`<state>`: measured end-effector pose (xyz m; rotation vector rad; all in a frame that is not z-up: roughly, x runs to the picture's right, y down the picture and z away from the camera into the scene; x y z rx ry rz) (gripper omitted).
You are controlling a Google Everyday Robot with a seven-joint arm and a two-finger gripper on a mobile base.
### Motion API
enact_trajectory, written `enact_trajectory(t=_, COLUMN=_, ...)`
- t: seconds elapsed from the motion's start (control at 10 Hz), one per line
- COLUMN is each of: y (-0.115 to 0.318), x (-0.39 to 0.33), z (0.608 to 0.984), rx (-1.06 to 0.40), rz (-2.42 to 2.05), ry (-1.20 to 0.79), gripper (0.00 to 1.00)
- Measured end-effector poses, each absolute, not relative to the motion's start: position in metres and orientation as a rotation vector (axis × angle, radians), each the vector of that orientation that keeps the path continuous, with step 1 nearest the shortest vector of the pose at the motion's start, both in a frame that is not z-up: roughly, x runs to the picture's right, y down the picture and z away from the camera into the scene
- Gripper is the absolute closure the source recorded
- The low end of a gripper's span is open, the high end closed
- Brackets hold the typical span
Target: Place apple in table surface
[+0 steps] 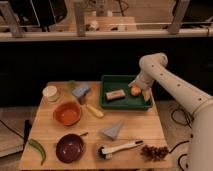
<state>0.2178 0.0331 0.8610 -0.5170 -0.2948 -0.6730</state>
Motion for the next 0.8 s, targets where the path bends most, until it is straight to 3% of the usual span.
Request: enact_trajectory(t=0.8, y=0.018, x=0.206, z=0.876, rx=-0.45, rz=-0.481, ry=-0.324, gripper=0.2)
